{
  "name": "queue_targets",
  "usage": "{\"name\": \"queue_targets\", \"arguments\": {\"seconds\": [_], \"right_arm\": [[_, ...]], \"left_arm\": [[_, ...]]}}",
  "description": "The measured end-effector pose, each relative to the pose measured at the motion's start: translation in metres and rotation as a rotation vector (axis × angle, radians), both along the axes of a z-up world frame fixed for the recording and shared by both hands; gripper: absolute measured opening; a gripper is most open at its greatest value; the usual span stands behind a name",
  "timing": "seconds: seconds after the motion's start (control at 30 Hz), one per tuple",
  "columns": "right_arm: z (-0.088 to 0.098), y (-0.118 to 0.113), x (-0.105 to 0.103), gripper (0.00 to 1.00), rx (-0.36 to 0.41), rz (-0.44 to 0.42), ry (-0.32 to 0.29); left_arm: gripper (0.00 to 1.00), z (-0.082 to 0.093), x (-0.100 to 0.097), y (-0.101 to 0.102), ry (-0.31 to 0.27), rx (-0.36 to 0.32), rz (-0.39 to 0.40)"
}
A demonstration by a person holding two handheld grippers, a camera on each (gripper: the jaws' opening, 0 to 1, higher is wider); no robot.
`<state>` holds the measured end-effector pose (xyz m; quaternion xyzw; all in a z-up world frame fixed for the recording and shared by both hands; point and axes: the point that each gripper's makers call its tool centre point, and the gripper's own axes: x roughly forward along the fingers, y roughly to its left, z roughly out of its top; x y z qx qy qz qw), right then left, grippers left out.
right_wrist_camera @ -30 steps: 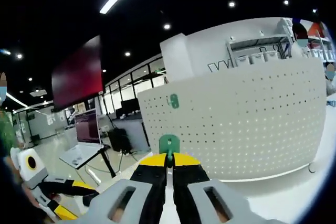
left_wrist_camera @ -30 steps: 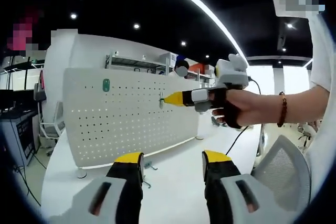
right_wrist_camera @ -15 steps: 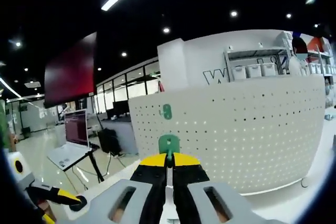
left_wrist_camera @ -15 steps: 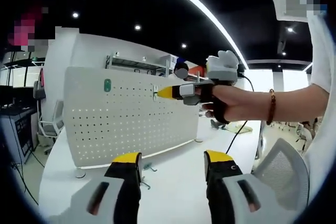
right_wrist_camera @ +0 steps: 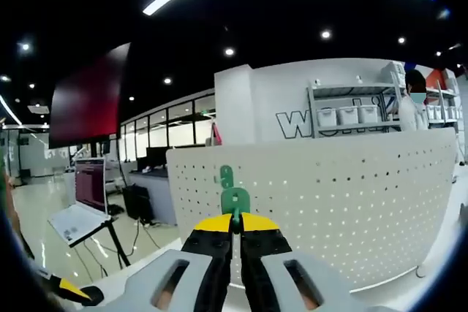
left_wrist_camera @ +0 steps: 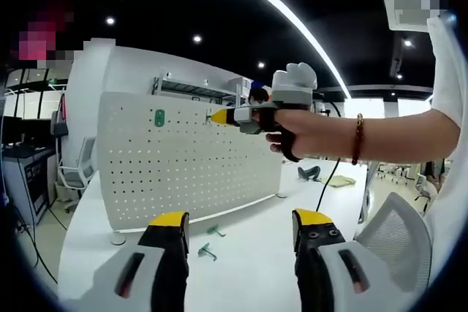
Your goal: Insert the hook assembly into the mounting plate slot until the hook locks in place.
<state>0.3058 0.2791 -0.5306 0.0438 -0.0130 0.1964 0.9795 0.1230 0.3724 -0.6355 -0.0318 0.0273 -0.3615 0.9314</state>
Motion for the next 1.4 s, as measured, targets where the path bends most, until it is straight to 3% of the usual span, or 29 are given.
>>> {"name": "queue_targets", "arguments": {"seconds": [0.6, 0.83, 1.2, 1.4], "right_arm": [[0.019, 0.012, 0.042, 0.01, -0.033, -0.061, -0.045], [0.018, 0.017, 0.056, 0.01, -0.058, -0.080, -0.053], [0.019, 0.018, 0.075, 0.01, -0.031, -0.111, -0.049], [0.023, 0.019, 0.088, 0.01, -0.071, -0.119, -0.055]], "left_arm": [[0.66, -0.003, 0.003, 0.012, 0.015, -0.013, 0.008], [0.67, 0.000, 0.006, 0.014, 0.004, -0.006, 0.008], [0.68, -0.003, 0.010, 0.020, 0.013, -0.013, 0.012], [0.68, -0.004, 0.014, 0.025, 0.014, -0.026, 0.016]]}}
